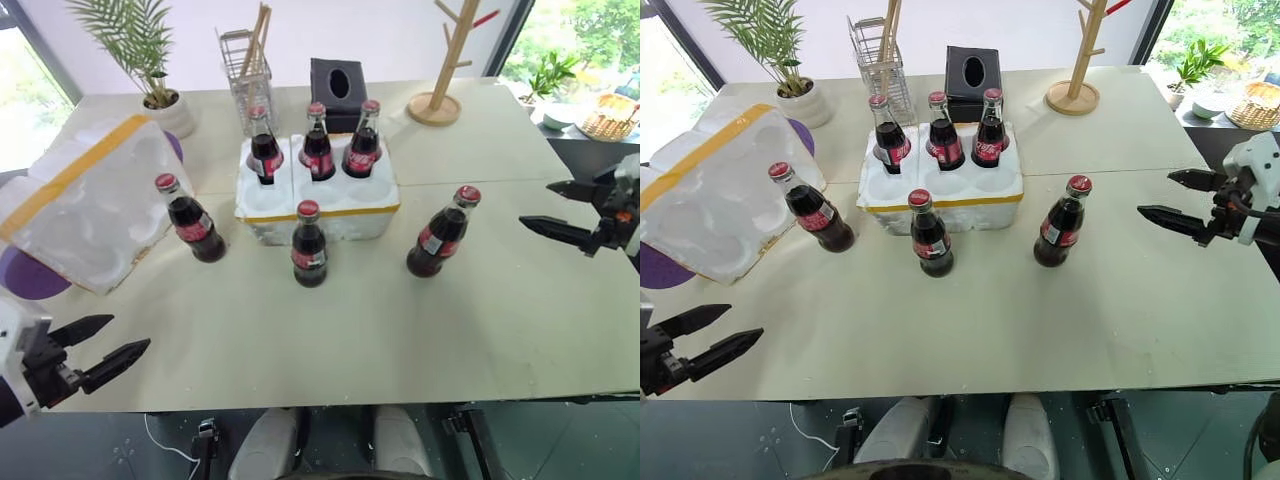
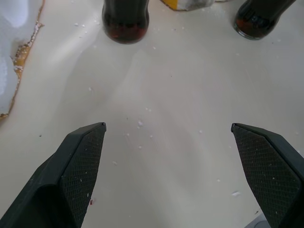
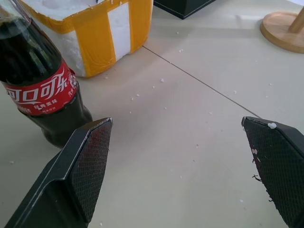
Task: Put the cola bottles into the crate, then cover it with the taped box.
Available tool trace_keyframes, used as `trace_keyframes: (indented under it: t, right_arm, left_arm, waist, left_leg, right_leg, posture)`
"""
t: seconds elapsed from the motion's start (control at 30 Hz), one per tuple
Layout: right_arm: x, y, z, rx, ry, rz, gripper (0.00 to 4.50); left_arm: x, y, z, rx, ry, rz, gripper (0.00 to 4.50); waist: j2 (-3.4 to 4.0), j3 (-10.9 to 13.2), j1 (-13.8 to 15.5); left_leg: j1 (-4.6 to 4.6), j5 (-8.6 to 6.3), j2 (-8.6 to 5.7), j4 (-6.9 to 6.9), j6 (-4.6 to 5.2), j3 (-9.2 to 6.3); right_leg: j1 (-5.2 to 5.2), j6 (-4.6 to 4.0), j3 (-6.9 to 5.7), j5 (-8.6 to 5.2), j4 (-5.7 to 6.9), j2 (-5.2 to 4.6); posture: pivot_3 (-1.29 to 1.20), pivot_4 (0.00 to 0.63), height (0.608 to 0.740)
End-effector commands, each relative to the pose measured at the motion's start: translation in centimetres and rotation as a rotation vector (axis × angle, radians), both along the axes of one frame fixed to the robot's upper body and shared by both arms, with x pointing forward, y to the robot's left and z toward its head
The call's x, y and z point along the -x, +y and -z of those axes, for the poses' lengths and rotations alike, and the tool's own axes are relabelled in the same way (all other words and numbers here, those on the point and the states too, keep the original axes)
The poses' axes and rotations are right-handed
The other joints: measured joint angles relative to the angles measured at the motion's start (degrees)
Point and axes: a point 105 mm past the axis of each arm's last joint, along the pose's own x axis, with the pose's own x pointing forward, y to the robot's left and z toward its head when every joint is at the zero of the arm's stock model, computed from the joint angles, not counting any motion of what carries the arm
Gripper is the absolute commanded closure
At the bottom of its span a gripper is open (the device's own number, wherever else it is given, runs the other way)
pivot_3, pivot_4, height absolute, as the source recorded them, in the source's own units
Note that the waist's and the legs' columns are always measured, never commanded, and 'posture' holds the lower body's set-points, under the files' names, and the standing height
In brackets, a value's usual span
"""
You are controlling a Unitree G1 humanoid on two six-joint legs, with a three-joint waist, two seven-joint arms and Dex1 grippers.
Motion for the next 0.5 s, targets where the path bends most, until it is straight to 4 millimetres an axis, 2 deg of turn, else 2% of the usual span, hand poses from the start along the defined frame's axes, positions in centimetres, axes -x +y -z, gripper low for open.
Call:
trace_keyframes:
  t: [0.03, 0.13, 0.5]
  right_arm:
    - [0.0, 0.6, -1.4, 0.002, -0.056, -0.017, 0.0]
    - [0.0, 0.8, -1.3, -0.001, -0.054, -0.016, 0.0]
    - [0.3, 0.5, -1.6, -0.021, -0.023, -0.021, 0.0]
  left_arm:
    - [-0.2, 0.3, -0.3, -0.051, -0.033, -0.011, 0.07]
    - [-0.8, 1.1, -0.8, -0.051, -0.076, -0.053, 0.07]
    - [-2.3, 1.3, -2.0, -0.024, -0.154, -0.077, 0.07]
  waist:
    - [0.0, 0.0, 0.0]
    - [0.02, 0.0, 0.0]
    - [0.02, 0.0, 0.0]
  left_leg:
    - [0.0, 0.01, 0.0, 0.01, 0.01, 0.01]
    - [0.0, 0.04, 0.0, 0.02, 0.06, 0.02]
    - [0.02, 0.08, 0.03, 0.04, 0.06, 0.02]
  right_leg:
    - [0.0, -0.01, 0.0, 0.0, 0.0, 0.0]
    - [0.0, -0.02, 0.01, 0.01, 0.01, 0.0]
    - [0.0, 0.07, 0.01, 0.14, 0.03, 0.04]
  posture:
    - [0.0, 0.15, 0.74]
    - [0.0, 0.15, 0.74]
    - [0.0, 0.15, 0.74]
